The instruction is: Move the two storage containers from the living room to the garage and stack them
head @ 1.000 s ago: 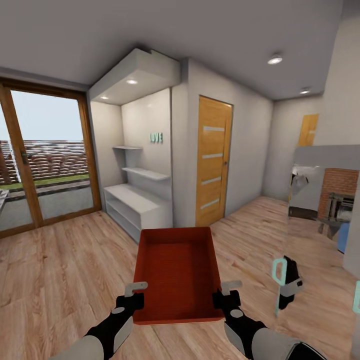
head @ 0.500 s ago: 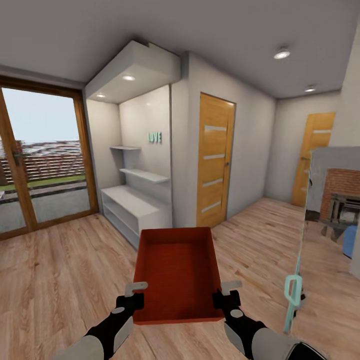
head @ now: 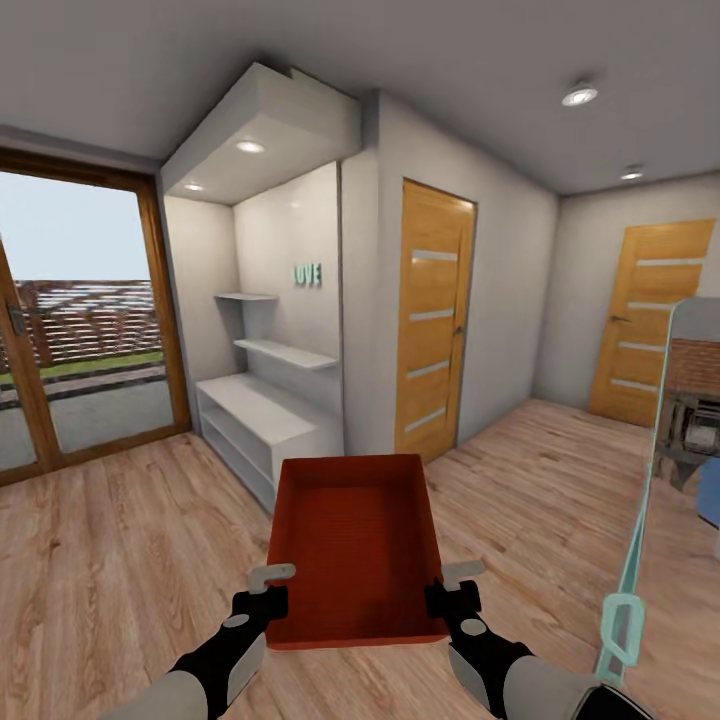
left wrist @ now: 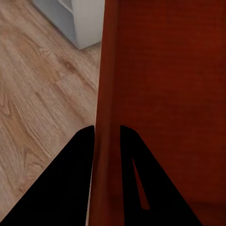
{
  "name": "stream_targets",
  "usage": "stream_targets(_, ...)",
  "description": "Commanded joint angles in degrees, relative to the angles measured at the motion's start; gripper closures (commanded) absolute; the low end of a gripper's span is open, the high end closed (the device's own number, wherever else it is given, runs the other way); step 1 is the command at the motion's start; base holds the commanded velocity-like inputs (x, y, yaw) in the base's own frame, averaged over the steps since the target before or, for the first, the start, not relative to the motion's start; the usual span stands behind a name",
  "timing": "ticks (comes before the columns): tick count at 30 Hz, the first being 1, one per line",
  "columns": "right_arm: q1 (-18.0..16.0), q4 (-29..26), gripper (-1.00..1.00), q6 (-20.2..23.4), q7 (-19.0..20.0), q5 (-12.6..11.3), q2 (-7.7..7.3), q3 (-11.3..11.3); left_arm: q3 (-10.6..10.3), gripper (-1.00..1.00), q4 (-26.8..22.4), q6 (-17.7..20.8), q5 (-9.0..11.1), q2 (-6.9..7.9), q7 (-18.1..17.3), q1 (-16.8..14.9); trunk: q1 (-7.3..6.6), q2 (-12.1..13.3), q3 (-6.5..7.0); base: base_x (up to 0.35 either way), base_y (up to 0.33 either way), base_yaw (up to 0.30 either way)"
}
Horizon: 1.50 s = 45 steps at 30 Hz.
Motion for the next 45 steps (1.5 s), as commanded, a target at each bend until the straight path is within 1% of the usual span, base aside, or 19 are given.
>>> stream_targets(1, -0.06, -0.07, 1.0, 0.28, 0.14, -0.29, 0.05, -4.39, -1.24, 1.0, -0.1, -0.95, -0.31, 0.32, 2.13, -0.01, 0.04, -0.06, -0.08, 0.322, 0.0, 0.0)
stream_targets(9, -0.06, -0.06, 1.0, 0.28, 0.16, -0.28, 0.05, -4.39, -1.26, 1.0, -0.1, -0.95, -0.31, 0.32, 2.05, 0.0, 0.04, -0.06, -0.08, 0.322, 0.047, 0.0)
stream_targets(20, -0.06, -0.05, 1.0, 0.28, 0.1, -0.28, 0.08, -4.39, -1.23, 1.0, -0.12, -0.95, -0.31, 0.32, 1.9, -0.02, 0.04, -0.06, -0.08, 0.322, 0.112, -0.005)
stream_targets(45, -0.06, -0.05, 1.0, 0.19, 0.08, -0.3, 0.14, -4.39, -1.26, 1.0, -0.11, -0.95, -0.31, 0.32, 1.7, -0.01, 0.04, -0.06, -0.08, 0.322, 0.146, -0.271)
